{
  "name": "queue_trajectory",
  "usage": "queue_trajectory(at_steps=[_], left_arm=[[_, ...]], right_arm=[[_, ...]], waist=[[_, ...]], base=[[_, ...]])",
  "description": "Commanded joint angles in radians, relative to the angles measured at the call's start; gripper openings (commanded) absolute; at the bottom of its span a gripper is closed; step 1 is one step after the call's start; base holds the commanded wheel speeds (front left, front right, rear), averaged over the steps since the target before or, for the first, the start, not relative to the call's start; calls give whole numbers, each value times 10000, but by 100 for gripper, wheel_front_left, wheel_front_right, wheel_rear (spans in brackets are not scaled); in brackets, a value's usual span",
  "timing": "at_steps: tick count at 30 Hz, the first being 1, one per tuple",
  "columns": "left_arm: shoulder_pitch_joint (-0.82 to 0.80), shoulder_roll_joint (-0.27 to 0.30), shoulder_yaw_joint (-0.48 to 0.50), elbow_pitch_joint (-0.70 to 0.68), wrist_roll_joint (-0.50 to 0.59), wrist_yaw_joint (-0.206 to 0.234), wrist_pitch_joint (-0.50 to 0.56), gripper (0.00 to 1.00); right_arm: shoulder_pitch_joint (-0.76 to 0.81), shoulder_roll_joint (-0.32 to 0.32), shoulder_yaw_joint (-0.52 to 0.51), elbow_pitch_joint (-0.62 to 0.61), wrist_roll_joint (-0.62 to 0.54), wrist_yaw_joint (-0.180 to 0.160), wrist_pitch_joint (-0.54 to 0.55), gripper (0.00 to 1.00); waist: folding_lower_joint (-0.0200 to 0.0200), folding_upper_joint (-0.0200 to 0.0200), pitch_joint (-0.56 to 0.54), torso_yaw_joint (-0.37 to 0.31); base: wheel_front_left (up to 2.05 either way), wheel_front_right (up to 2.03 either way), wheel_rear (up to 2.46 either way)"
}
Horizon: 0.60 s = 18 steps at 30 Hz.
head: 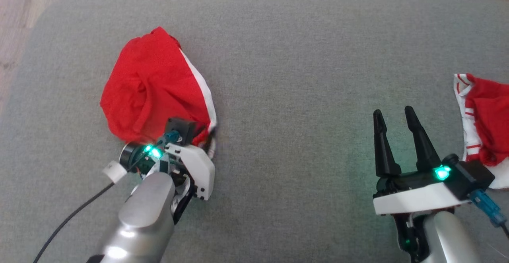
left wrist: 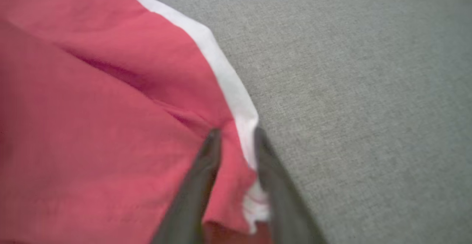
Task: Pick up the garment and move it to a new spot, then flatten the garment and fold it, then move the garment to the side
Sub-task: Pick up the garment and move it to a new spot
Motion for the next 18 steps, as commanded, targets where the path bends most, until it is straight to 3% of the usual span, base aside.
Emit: queue_trajectory(at_steps=[1,8,13,18], left_arm=[[-122,231,85,9,-97,17,-114,0],[-148,189,117,-473,-848,16,-1574,0],[-45,314,1,-1693,-1543,16,-2999,0],[150,395,23,-3138,-1860,16,-3547,0]], right_arm=[[-313,-43,234,-269,31,-7,-109,100],[-161,-43,248,-94,105,-7,-109,100],[-21,-43,289,-24,190,-7,-109,100],[126,-43,348,3,244,-7,-109,100]], waist=[[0,0,-113,-39],[0,0,-782,-202],[0,0,-1255,-430],[0,0,-1472,-697]], base=[[0,0,0],[0,0,0],[0,0,0],[0,0,0]])
